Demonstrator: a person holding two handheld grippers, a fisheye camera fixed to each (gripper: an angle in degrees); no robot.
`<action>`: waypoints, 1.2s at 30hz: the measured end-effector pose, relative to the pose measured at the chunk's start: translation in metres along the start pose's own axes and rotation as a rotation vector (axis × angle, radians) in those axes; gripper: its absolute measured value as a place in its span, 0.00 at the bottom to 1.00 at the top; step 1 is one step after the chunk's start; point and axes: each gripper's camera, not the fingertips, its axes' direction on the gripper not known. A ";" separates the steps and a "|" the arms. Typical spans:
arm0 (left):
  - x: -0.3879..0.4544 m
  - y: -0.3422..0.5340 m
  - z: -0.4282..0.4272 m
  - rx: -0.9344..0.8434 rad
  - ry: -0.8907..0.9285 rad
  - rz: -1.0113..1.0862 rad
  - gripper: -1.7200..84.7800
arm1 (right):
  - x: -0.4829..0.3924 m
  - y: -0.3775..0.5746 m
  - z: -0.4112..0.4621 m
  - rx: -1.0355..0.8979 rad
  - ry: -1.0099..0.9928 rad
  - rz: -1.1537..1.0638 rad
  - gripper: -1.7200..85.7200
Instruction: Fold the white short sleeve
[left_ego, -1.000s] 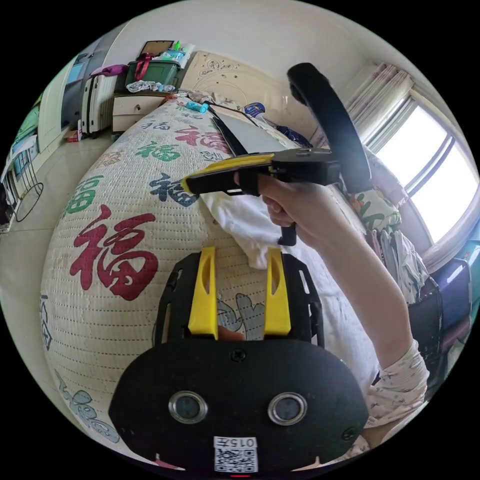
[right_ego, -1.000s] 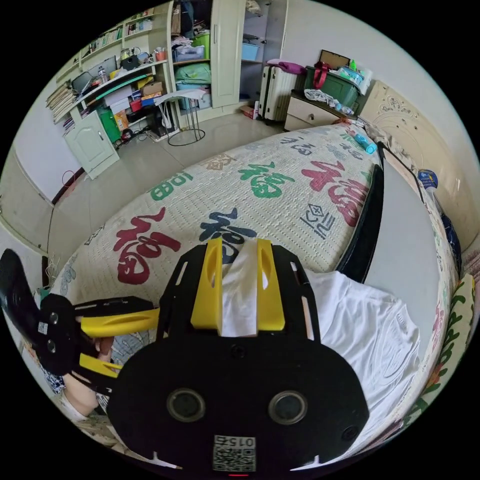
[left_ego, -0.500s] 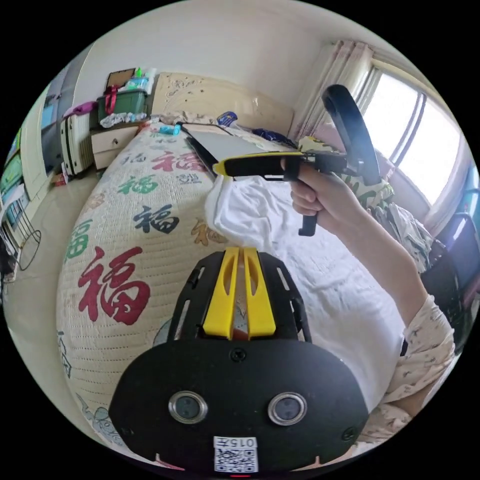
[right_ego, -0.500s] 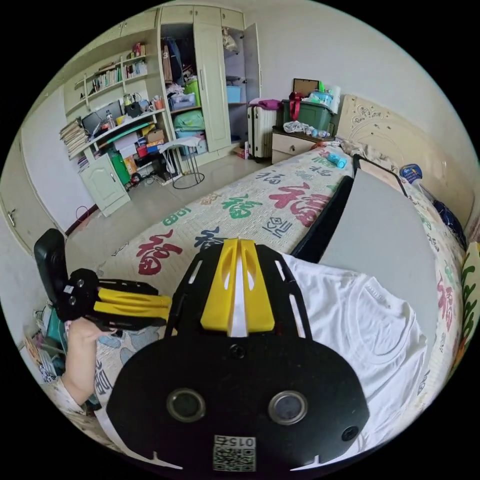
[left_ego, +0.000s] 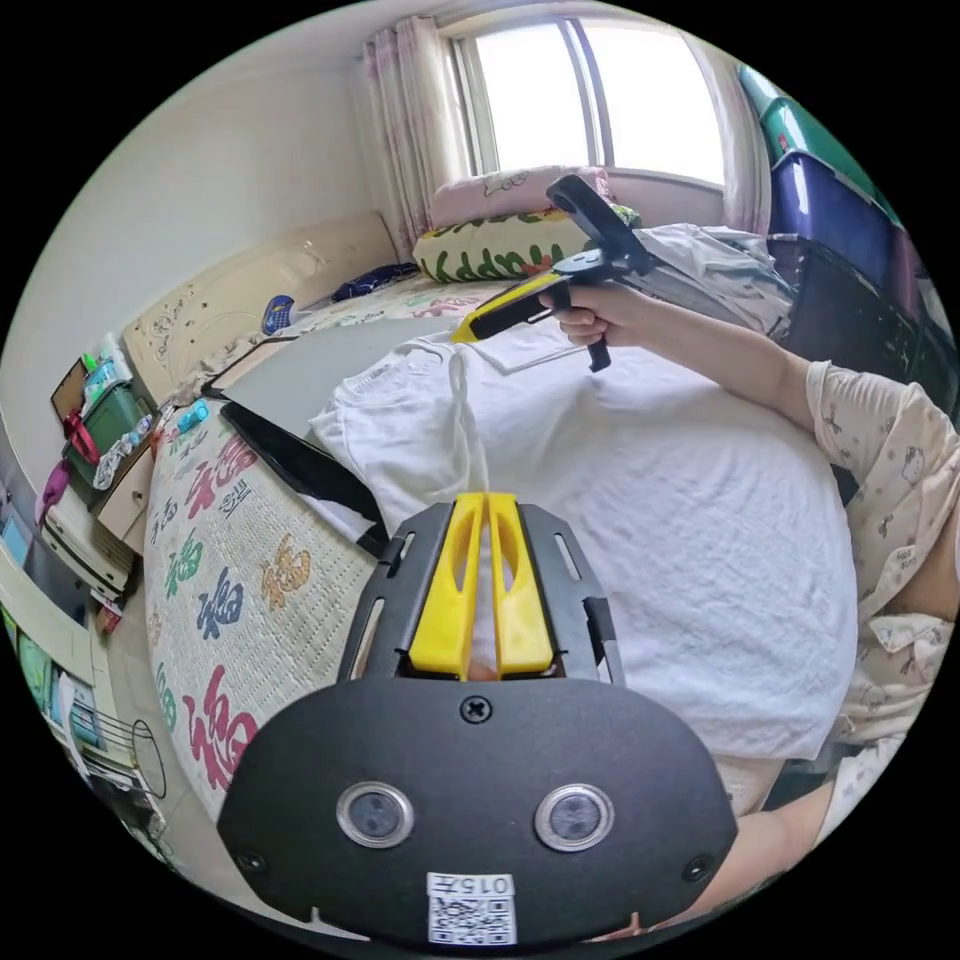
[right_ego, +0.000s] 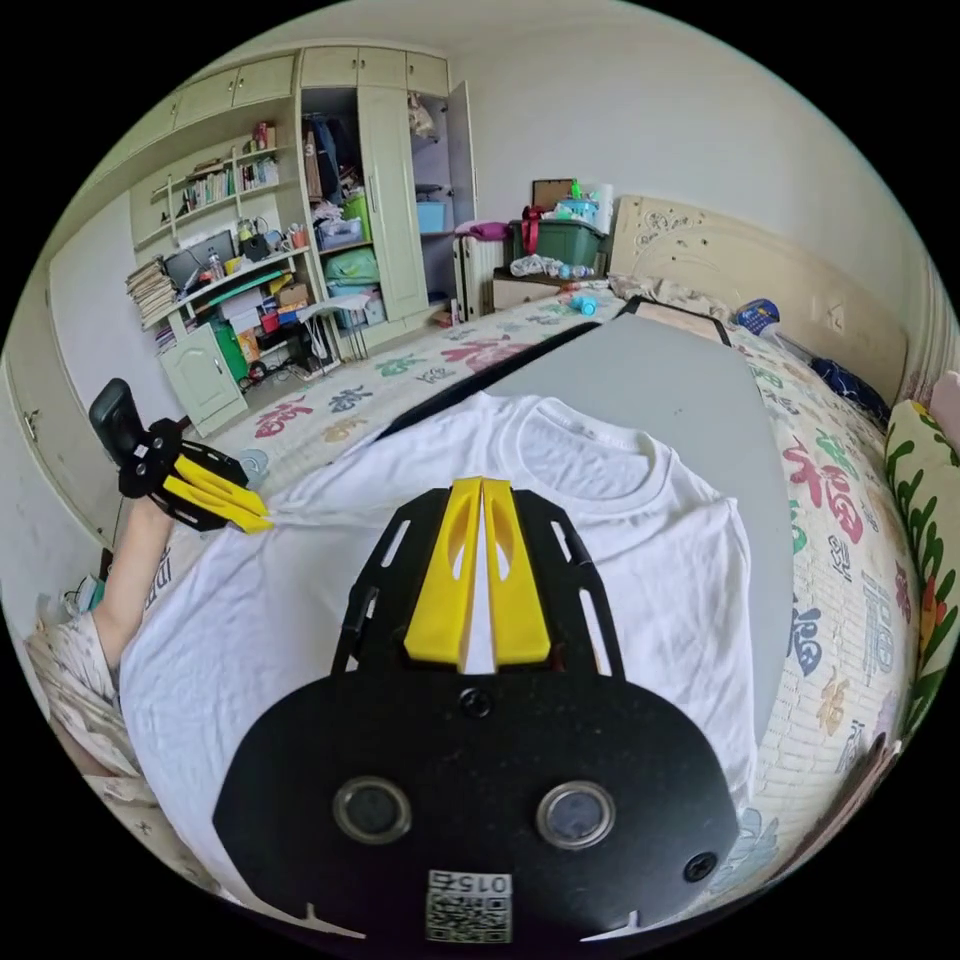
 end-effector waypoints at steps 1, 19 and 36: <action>0.001 -0.005 -0.001 -0.005 0.000 0.007 0.02 | 0.007 0.000 -0.001 -0.005 0.009 0.007 0.02; -0.003 -0.093 -0.082 -0.168 -0.180 0.056 0.12 | 0.019 0.007 0.012 -0.260 -0.141 -0.128 0.09; -0.040 -0.105 -0.152 -0.124 -0.232 0.006 0.07 | -0.040 0.043 -0.081 -0.085 -0.228 -0.379 0.12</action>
